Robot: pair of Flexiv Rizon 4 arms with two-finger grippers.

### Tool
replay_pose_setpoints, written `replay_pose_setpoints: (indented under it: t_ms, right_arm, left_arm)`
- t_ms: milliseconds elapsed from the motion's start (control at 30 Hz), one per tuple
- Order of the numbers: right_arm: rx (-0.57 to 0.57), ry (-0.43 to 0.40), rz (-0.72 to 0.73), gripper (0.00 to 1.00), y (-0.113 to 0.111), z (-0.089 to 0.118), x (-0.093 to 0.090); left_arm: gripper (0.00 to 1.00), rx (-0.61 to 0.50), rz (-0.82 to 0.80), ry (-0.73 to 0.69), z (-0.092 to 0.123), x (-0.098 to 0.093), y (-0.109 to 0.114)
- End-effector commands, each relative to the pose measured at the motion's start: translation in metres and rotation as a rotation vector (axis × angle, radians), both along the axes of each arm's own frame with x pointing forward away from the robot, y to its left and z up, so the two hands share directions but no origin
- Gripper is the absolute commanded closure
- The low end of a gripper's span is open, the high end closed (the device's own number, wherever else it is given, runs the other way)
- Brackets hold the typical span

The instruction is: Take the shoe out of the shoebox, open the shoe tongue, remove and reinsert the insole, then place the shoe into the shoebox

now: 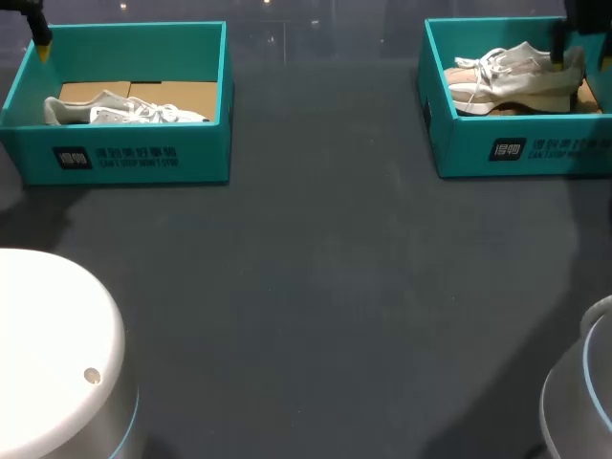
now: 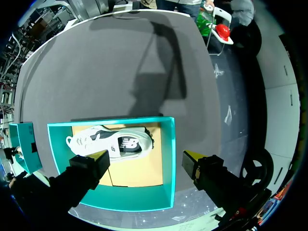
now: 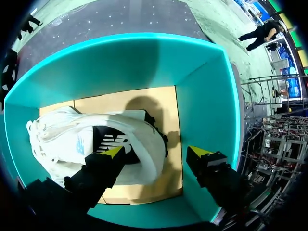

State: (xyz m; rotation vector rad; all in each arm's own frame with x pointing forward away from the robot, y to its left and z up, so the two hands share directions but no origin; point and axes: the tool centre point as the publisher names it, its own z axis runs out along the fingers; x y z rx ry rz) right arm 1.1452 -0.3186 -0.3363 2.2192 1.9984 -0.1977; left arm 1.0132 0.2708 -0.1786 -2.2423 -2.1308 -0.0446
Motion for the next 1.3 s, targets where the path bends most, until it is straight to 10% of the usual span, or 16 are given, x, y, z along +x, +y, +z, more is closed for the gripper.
replay_pose_setpoints:
  t_ms: [33, 533, 667, 1000, 1167, 1300]
  right_arm:
    - [0.011, 0.007, -0.002, 0.2, -0.003, -0.01, 0.004]
    - [0.045, 0.039, -0.018, 0.25, -0.002, -0.029, 0.008]
    - [0.05, 0.048, -0.023, 0.51, -0.002, -0.032, 0.008]
    - [0.06, 0.059, -0.033, 0.57, -0.001, -0.035, 0.007]
    - [0.056, 0.058, -0.04, 1.0, -0.001, -0.033, 0.005]
    - [0.053, 0.057, -0.041, 1.0, 0.0, -0.032, 0.003]
  left_arm:
    - [0.0, 0.001, -0.001, -0.001, 0.0, 0.0, 0.0]
    - [0.0, 0.001, -0.001, -0.001, 0.0, 0.0, 0.0]
    - [0.0, 0.001, -0.001, -0.001, 0.0, 0.0, 0.0]
    - [0.0, 0.001, -0.001, -0.001, 0.0, 0.0, 0.0]
    - [0.0, 0.001, -0.001, -0.001, 0.0, 0.0, 0.0]
    - [0.0, 0.001, -0.001, -0.001, 0.0, 0.0, 0.0]
